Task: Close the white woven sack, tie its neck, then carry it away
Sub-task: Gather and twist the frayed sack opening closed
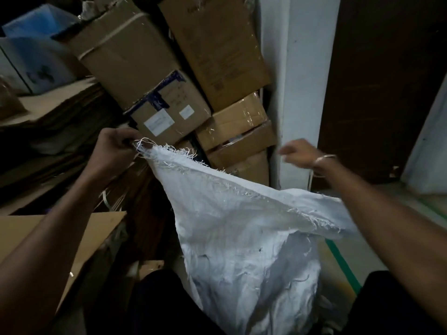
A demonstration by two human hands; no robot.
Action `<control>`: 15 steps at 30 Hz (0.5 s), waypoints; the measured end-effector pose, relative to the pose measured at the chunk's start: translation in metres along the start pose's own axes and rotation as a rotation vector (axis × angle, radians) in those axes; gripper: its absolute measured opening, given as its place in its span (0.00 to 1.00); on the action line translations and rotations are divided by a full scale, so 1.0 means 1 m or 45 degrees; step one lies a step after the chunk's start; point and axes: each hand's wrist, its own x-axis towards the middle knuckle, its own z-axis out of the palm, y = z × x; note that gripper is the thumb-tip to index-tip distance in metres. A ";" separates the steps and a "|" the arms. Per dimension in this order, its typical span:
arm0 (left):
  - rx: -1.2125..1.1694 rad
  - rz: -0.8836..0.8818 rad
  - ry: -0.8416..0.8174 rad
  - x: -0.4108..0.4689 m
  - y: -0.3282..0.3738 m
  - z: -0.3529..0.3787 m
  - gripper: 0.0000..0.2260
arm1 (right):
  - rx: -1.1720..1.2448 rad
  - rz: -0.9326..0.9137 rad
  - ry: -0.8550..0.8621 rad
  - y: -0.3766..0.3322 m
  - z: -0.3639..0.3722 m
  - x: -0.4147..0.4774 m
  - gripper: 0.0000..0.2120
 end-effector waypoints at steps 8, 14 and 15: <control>-0.020 -0.029 0.015 -0.005 0.008 0.002 0.18 | 0.187 -0.548 -0.360 -0.170 0.125 0.012 0.03; -0.114 -0.164 0.099 -0.013 0.007 0.004 0.17 | 0.061 -0.519 0.010 -0.194 0.120 0.017 0.11; -0.142 -0.275 0.168 -0.016 0.006 0.007 0.22 | 0.113 -0.474 0.071 -0.195 0.113 0.019 0.11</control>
